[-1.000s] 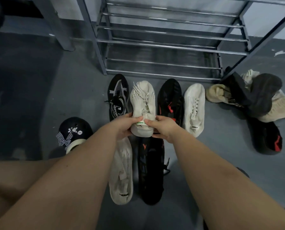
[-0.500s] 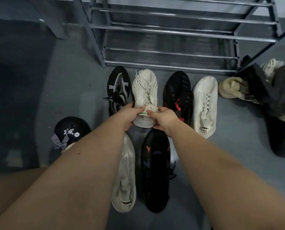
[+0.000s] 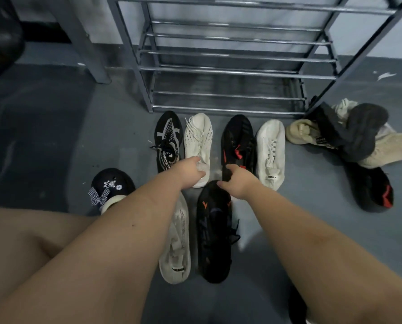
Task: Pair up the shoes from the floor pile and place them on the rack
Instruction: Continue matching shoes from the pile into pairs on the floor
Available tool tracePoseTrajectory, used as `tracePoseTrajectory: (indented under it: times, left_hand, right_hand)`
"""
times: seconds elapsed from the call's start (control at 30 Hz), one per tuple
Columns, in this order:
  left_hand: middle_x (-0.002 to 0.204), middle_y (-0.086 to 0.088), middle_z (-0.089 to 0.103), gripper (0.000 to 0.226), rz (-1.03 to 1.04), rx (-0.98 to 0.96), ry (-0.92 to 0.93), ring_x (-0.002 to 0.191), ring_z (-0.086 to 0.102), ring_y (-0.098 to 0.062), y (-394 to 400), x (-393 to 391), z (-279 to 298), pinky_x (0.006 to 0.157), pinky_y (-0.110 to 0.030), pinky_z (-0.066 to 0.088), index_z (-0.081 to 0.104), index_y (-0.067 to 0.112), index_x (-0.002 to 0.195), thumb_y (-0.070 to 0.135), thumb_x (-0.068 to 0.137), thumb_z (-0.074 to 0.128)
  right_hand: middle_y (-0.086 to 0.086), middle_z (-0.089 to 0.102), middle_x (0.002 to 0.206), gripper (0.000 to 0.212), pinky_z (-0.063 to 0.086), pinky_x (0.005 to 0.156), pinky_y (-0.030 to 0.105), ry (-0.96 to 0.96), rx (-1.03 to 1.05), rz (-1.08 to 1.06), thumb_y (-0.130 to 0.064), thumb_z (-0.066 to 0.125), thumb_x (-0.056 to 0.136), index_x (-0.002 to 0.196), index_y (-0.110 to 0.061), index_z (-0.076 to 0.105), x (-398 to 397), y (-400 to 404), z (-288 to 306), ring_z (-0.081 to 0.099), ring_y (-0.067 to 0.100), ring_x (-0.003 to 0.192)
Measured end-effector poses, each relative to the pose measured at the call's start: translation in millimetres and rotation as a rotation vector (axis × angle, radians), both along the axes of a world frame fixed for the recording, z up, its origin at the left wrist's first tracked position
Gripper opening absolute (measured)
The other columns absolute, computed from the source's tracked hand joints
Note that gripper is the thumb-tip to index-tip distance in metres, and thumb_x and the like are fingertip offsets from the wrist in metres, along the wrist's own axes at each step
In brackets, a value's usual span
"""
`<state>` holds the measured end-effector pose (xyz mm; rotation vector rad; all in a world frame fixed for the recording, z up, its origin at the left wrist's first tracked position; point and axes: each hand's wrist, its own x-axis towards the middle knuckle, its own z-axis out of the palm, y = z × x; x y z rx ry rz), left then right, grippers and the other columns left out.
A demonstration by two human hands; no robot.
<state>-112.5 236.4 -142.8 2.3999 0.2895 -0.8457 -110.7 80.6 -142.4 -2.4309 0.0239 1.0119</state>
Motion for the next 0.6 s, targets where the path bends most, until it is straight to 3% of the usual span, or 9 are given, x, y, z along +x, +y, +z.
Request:
tracePoseTrajectory:
  times: [0.2, 0.33, 0.6]
  left_hand:
    - [0.158, -0.007, 0.019, 0.063, -0.366, 0.123, -0.182, 0.144, 0.021, -0.025, -51, -12, 43, 0.117, -0.035, 0.02, 0.019, 0.016, 0.15, 0.033, 0.097, 0.047]
    - [0.16, -0.005, 0.011, 0.063, -0.577, 0.18, -0.26, 0.147, 0.012, -0.024, -96, -14, 64, 0.118, -0.036, 0.016, 0.017, 0.017, 0.151, 0.032, 0.097, 0.045]
    - [0.16, -0.007, 0.003, 0.065, -0.731, 0.201, -0.323, 0.147, 0.006, -0.023, -189, 7, 81, 0.119, -0.034, 0.01, 0.012, 0.016, 0.151, 0.037, 0.097, 0.041]
  right_hand:
    - [0.013, 0.041, 0.141, 0.063, 0.041, 0.103, 0.041, -0.13, -0.174, 0.045, -0.037, 0.056, 0.09, 0.144, -0.015, 0.032, -22, -52, 40, 0.045, 0.033, 0.126]
    - [0.012, 0.034, 0.147, 0.069, 0.04, 0.103, 0.043, -0.184, -0.277, 0.058, -0.04, 0.055, 0.09, 0.147, -0.016, 0.026, -30, -92, 64, 0.038, 0.032, 0.131]
    - [0.012, 0.031, 0.147, 0.07, 0.038, 0.105, 0.045, -0.209, -0.541, 0.121, -0.047, 0.054, 0.09, 0.147, -0.015, 0.027, -6, -197, 112, 0.034, 0.034, 0.133]
